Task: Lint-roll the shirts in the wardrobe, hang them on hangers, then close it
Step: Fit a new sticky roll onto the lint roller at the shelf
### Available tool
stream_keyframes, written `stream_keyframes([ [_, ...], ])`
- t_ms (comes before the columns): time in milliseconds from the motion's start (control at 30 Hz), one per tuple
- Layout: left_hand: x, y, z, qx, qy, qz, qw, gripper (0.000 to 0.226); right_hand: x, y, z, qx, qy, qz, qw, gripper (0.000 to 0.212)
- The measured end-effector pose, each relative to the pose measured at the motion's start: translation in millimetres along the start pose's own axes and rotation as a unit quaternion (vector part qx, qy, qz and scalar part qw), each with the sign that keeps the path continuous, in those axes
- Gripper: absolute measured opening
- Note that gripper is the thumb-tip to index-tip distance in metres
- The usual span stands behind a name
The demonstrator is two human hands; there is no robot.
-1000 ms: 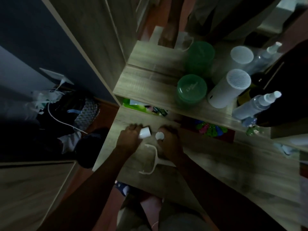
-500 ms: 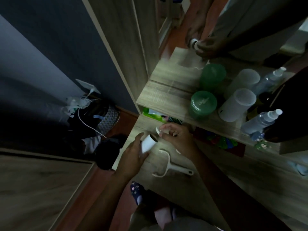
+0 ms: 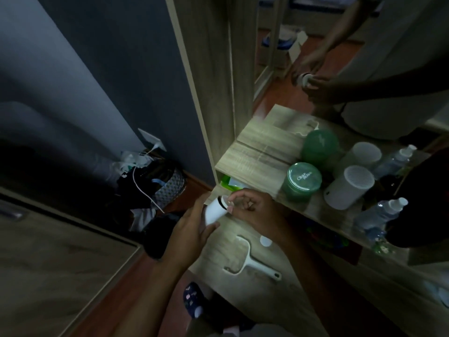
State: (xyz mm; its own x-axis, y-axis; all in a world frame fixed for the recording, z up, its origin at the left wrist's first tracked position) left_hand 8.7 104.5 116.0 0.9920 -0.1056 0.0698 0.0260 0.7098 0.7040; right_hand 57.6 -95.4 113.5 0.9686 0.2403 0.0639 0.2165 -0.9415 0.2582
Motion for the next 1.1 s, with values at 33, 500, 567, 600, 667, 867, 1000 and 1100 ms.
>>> stream_keyframes([
  [33,-0.1,-0.1,-0.2,-0.001,0.000,0.002,1.000,0.071,0.4,0.0,0.2,-0.001,0.004,0.001,1.000,0.016],
  [500,-1.7,-23.0,-2.7,0.005,-0.003,-0.021,1.000,0.074,-3.6,-3.7,24.4,0.035,-0.017,-0.026,0.999,0.019],
  [567,-2.0,-26.7,-2.2,0.023,-0.014,-0.020,0.999,0.075,-4.7,-4.1,26.6,0.041,-0.022,-0.047,0.998,0.024],
  [600,-3.0,-28.5,-1.8,0.033,-0.016,-0.016,0.999,0.075,-5.5,-4.2,27.4,0.039,-0.015,-0.059,0.997,0.027],
  [667,-5.0,-31.8,-1.5,0.040,-0.011,-0.020,0.999,0.075,-7.9,-4.1,30.3,0.051,-0.009,-0.065,0.997,0.029],
  [867,-2.8,-34.1,-1.1,-0.065,0.057,-0.008,0.996,0.061,-18.4,-13.9,98.5,0.021,-0.138,0.065,0.988,0.024],
  [1000,-1.1,-37.6,-0.7,-0.208,0.160,0.036,0.964,0.055,-39.8,-18.4,157.8,-0.166,-0.199,0.023,0.966,0.032],
  [1100,-0.2,-42.2,2.7,-0.292,0.236,0.053,0.925,0.054,-57.3,-16.7,185.5,-0.267,-0.208,0.015,0.941,0.050],
])
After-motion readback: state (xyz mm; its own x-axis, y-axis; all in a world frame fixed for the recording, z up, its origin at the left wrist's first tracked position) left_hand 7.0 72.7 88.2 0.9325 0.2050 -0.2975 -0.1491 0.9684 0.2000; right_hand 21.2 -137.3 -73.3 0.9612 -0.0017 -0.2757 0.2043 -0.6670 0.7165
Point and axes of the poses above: each hand's wrist, its own x-axis towards the middle knuckle, its own y-axis out of the back of the hand, z = x × y, the point moved 2 cm from there along x, towards the middle knuckle, and after that the axes turned 4 degrees about -x, right-handed, at the moved point
